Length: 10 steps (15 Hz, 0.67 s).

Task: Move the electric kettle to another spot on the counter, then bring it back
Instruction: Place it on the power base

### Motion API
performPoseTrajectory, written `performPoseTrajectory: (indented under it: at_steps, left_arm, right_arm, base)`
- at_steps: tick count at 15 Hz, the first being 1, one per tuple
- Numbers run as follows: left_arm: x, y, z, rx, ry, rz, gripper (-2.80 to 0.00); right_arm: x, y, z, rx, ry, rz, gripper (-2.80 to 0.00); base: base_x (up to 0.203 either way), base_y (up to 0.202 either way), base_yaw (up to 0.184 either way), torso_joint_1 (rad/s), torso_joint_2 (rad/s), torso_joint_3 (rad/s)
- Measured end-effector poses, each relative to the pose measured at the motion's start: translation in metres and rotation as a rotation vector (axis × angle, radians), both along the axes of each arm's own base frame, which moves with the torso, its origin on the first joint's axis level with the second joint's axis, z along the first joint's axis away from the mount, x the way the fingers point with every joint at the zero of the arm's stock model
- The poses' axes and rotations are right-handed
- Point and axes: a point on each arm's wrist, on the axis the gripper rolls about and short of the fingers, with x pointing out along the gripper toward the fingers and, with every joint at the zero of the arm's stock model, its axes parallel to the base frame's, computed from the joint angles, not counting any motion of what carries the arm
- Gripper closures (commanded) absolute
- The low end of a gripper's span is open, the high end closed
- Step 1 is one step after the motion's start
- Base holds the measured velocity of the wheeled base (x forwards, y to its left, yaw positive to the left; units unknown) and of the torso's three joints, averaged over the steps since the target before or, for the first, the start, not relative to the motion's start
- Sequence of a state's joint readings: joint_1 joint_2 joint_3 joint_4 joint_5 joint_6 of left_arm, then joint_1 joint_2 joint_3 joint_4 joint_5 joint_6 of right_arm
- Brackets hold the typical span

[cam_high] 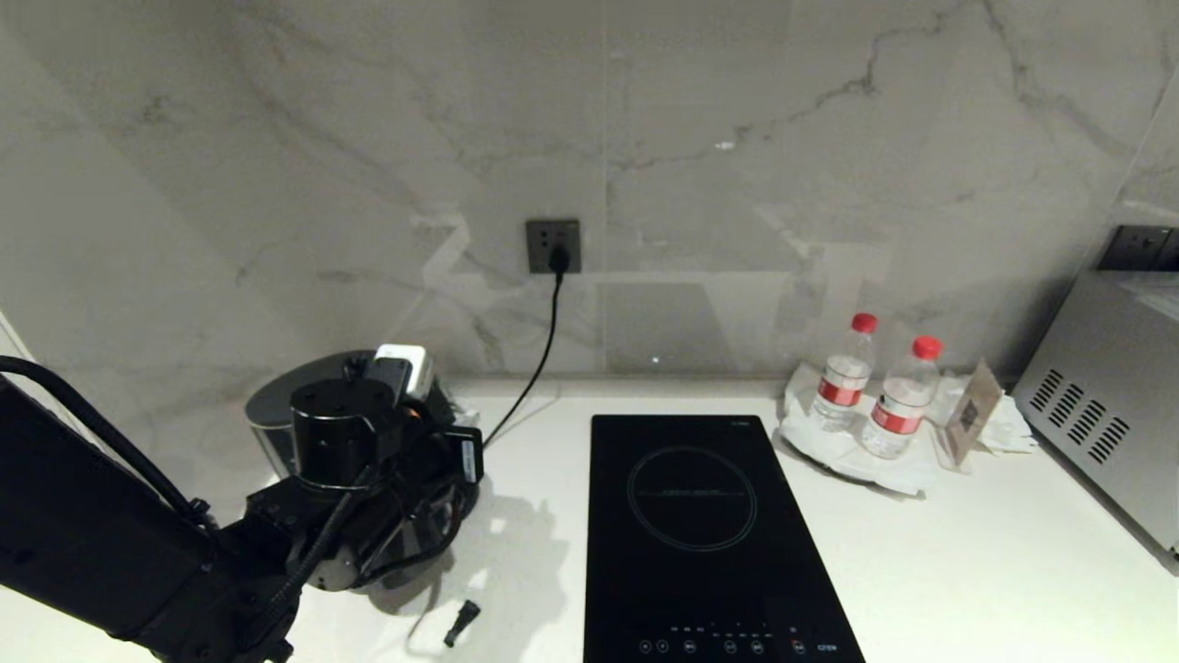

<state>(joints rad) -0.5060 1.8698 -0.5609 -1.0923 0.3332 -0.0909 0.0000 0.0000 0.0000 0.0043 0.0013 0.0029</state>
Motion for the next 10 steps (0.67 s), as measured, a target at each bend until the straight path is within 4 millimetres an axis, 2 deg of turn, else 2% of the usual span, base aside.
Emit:
performPoseTrajectory:
  at_steps: [7,10]
  left_arm:
    - [0.0018,0.0002,0.0040,-0.008,-0.015,0.006,0.00]
    - [0.0027,0.0021,0.0080,-0.023,-0.040,0.011,0.00]
  right_arm:
    - [0.0000,0.0000,0.0000,0.000,0.000,0.000,0.00]
    - [0.0000,0.0000,0.0000,0.000,0.000,0.000,0.00]
  base:
    - [0.000,0.000,0.000,0.002,0.00,-0.196]
    - [0.000,0.000,0.000,0.001,0.01,-0.062]
